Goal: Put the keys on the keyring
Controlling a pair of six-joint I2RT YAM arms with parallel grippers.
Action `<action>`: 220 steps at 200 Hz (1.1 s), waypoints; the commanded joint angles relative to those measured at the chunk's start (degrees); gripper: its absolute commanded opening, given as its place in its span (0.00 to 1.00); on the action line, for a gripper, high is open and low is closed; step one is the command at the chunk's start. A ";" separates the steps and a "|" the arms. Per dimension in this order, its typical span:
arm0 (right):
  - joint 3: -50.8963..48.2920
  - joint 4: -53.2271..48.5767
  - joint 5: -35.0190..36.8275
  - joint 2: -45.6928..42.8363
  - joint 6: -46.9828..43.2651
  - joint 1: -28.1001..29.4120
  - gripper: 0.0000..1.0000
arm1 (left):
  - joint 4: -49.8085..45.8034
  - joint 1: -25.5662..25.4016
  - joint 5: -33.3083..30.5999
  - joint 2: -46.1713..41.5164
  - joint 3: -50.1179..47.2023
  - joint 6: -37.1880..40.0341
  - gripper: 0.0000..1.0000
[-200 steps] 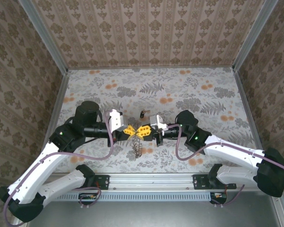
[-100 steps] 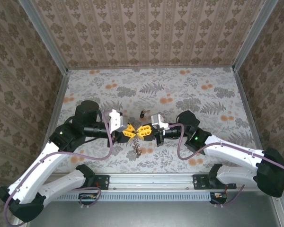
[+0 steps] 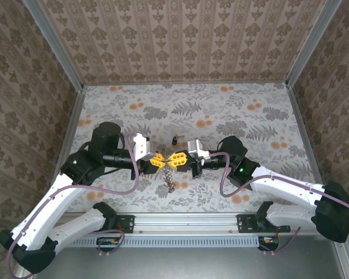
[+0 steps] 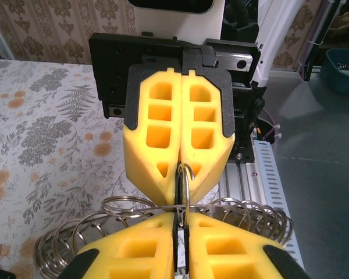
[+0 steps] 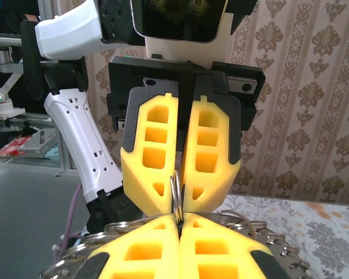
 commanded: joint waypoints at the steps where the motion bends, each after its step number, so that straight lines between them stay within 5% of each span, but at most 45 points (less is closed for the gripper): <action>1: 0.04 3.52 -0.49 -0.74 0.81 -0.12 0.00 | 1.78 0.33 2.44 -0.13 0.68 0.62 0.14; 82: -0.64 3.08 1.08 -0.48 0.62 -0.08 0.00 | 4.76 0.30 0.54 -2.46 -0.46 -0.21 0.20; 130: -0.61 3.65 1.42 -0.26 0.95 -0.04 0.00 | 4.47 0.30 2.11 -1.54 -0.72 0.17 0.12; 186: -1.15 5.83 2.15 -0.39 2.19 -0.03 0.00 | 3.70 0.26 -0.34 -2.08 -1.57 0.93 0.21; 220: -0.97 5.85 1.75 -0.15 2.38 -0.07 0.00 | 3.92 0.26 0.45 -1.85 -1.62 0.89 0.13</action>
